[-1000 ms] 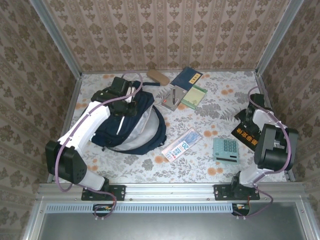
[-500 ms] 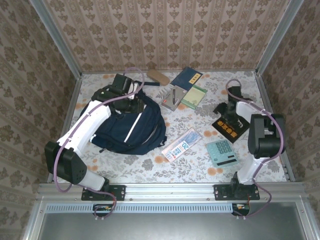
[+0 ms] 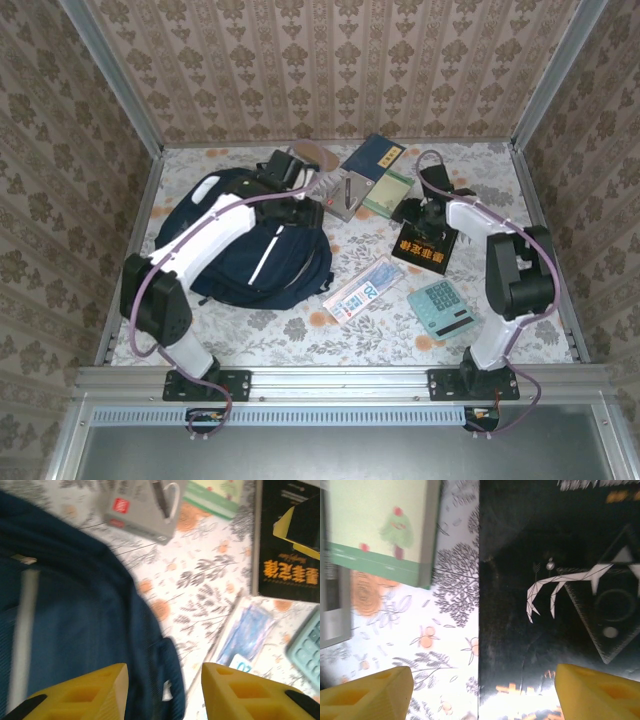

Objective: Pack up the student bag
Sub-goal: Close the student bag at the middle-left of the table, then pick up the book from the middle-right of the table.

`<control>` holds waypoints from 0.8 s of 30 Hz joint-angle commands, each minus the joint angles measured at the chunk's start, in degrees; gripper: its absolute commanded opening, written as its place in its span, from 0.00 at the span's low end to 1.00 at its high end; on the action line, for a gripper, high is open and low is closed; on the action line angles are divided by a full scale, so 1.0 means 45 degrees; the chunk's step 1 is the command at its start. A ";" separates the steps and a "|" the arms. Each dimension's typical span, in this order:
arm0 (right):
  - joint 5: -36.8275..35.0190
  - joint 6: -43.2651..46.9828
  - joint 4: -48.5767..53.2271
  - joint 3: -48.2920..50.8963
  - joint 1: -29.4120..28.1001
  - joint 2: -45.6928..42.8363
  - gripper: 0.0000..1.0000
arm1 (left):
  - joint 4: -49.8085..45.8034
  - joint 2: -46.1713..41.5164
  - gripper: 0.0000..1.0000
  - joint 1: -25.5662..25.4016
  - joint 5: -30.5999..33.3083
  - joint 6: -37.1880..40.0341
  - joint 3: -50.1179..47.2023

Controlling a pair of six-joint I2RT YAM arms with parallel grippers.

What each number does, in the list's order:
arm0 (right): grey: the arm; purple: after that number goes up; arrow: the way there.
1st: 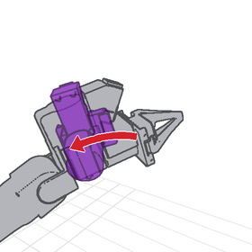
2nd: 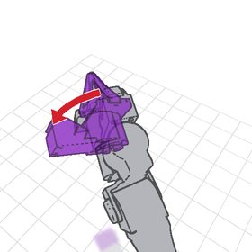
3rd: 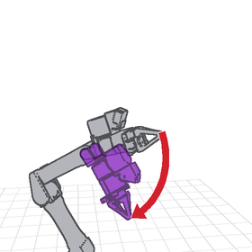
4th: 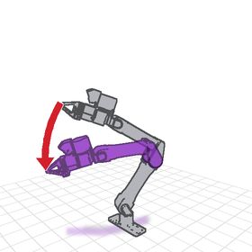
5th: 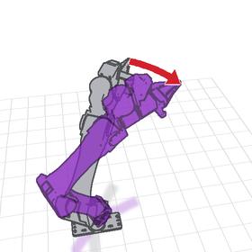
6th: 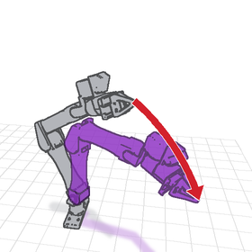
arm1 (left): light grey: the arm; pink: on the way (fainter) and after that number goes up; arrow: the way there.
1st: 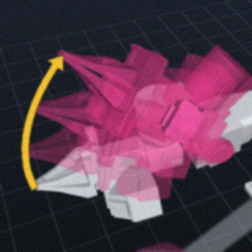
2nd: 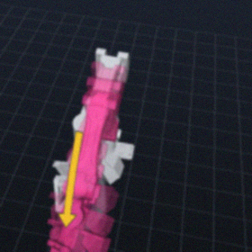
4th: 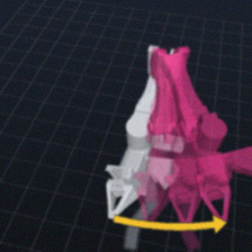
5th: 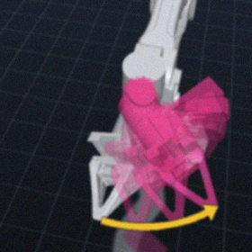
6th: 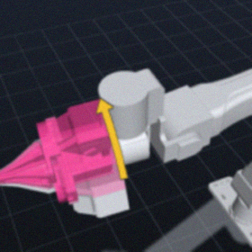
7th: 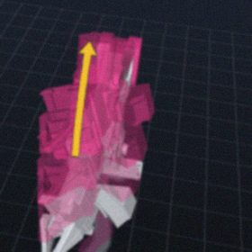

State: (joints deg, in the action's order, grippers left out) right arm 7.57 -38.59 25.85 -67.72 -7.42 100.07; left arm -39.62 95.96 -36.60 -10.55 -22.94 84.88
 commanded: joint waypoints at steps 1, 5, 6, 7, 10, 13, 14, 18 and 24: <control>-0.0190 0.0780 0.0441 0.0765 0.0694 -0.1503 0.76 | 0.1382 0.1158 0.43 -0.0567 -0.0615 -0.1181 0.0914; 0.0428 0.1117 0.0000 0.2169 0.1826 -0.2355 0.74 | 0.2456 0.2895 0.37 -0.1132 -0.1263 -0.2257 0.1980; 0.0498 0.1193 -0.0082 0.2461 0.2112 -0.2526 0.74 | 0.2607 0.3343 0.36 -0.1286 -0.1355 -0.2382 0.2323; 0.0542 0.1282 -0.0168 0.2746 0.2361 -0.2669 0.74 | 0.2797 0.3871 0.34 -0.1500 -0.1452 -0.2455 0.2648; 0.0943 0.1535 -0.0709 0.3519 0.2921 -0.2988 0.74 | 0.3118 0.5224 0.33 -0.2042 -0.1729 -0.2591 0.3653; 0.1071 0.1695 -0.0927 0.3943 0.3184 -0.3090 0.74 | 0.3103 0.6536 0.33 -0.2437 -0.1794 -0.2686 0.4801; 0.1037 0.1715 -0.0967 0.4013 0.3239 -0.3086 0.74 | 0.3100 0.6895 0.33 -0.2521 -0.1860 -0.2724 0.5104; 0.1088 0.1829 -0.1324 0.4233 0.3499 -0.2974 0.74 | 0.2846 0.8465 0.33 -0.2863 -0.1829 -0.2731 0.6803; 0.1286 0.2054 -0.1740 0.4114 0.3542 -0.2525 0.73 | 0.2299 1.0161 0.34 -0.3058 -0.1632 -0.2629 0.8513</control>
State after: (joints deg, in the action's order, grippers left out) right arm 11.68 -30.96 19.77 -49.30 8.27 88.33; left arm -27.14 140.03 -50.28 -17.82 -34.50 119.92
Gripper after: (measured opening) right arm 0.735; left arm 0.339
